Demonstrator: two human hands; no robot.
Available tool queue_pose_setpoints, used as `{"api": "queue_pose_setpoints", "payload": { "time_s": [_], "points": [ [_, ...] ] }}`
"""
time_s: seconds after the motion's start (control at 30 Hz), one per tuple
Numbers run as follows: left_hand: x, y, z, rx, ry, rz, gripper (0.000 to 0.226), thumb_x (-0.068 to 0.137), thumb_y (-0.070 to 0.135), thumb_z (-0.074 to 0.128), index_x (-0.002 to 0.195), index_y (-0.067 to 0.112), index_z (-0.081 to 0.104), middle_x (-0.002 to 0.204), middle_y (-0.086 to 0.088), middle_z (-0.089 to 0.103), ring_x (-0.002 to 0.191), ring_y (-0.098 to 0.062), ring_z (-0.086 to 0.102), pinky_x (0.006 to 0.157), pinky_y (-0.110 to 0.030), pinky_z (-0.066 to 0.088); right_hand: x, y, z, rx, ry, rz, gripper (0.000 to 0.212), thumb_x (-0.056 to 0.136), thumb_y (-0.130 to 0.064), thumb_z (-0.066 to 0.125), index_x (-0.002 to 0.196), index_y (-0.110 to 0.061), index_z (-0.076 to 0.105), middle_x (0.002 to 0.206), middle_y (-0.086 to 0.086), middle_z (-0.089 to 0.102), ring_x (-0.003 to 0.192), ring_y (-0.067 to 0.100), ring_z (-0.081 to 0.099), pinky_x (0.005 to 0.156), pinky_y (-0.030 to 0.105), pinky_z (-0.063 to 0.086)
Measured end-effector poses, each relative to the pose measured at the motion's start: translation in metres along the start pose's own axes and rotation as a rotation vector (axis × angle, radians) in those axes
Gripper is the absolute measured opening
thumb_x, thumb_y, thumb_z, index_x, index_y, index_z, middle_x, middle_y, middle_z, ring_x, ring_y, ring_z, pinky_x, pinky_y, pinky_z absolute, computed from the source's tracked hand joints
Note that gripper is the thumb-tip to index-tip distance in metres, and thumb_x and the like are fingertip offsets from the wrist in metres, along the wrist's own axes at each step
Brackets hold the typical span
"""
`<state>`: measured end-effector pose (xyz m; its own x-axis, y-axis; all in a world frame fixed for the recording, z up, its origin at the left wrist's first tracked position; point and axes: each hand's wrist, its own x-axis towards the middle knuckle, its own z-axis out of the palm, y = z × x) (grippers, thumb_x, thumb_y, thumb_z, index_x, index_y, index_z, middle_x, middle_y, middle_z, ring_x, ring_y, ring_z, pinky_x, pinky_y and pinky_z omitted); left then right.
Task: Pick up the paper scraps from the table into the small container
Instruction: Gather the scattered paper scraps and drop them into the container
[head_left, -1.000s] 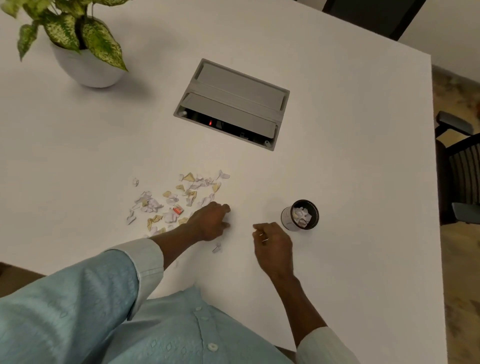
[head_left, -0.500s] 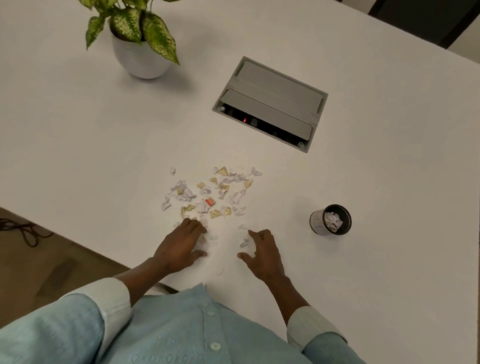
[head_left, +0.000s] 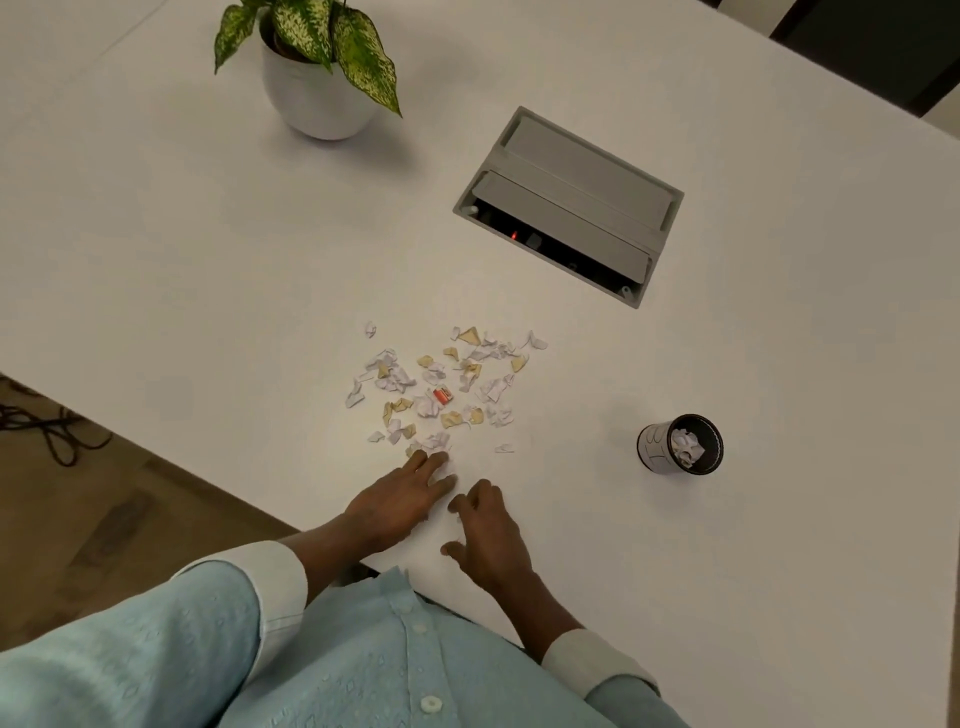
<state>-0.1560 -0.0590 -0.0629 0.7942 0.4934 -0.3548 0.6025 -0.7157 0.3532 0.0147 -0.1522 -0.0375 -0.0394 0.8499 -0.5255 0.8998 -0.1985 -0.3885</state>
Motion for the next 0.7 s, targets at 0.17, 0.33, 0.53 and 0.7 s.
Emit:
{"api": "queue_pose_setpoints", "payload": {
  "time_s": [0.17, 0.33, 0.53, 0.7],
  "points": [
    [0.001, 0.003, -0.007, -0.034, 0.003, -0.009, 0.052, 0.104, 0.007, 0.05, 0.154, 0.011, 0.036, 0.167, -0.015, 0.021, 0.149, -0.031, 0.029, 0.113, -0.038, 0.045, -0.006, -0.003, 0.007, 0.013, 0.036, 0.013, 0.018, 0.095, -0.012, 0.062, 0.113, -0.012, 0.063, 0.119, 0.006, 0.051, 0.109, 0.023, 0.051, 0.079, 0.038, 0.054],
    [0.008, 0.006, -0.012, 0.045, 0.039, 0.016, 0.036, 0.102, 0.002, 0.051, 0.138, 0.004, 0.052, 0.146, -0.015, 0.046, 0.125, -0.025, 0.046, 0.099, -0.034, 0.052, -0.008, 0.002, 0.008, -0.005, 0.096, 0.056, 0.021, 0.095, -0.003, 0.049, 0.105, -0.009, 0.067, 0.112, 0.006, 0.057, 0.102, 0.025, 0.054, 0.076, 0.036, 0.049],
    [0.02, 0.006, -0.02, 0.058, 0.034, 0.024, 0.025, 0.103, 0.003, 0.046, 0.119, 0.007, 0.065, 0.119, -0.009, 0.06, 0.11, -0.022, 0.05, 0.085, -0.032, 0.048, -0.016, 0.02, 0.005, 0.121, 0.176, 0.201, 0.024, 0.091, -0.009, 0.056, 0.106, -0.013, 0.074, 0.111, 0.002, 0.064, 0.102, 0.022, 0.061, 0.086, 0.035, 0.052],
    [0.03, 0.019, -0.034, -0.084, 0.135, 0.025, 0.017, 0.096, 0.002, 0.055, 0.102, 0.006, 0.071, 0.104, -0.01, 0.065, 0.099, -0.027, 0.057, 0.081, -0.039, 0.049, -0.033, 0.042, -0.009, 0.324, 0.358, 0.337, 0.018, 0.089, -0.005, 0.064, 0.098, -0.014, 0.078, 0.1, 0.001, 0.068, 0.088, 0.017, 0.066, 0.081, 0.032, 0.056]
  ]
}}
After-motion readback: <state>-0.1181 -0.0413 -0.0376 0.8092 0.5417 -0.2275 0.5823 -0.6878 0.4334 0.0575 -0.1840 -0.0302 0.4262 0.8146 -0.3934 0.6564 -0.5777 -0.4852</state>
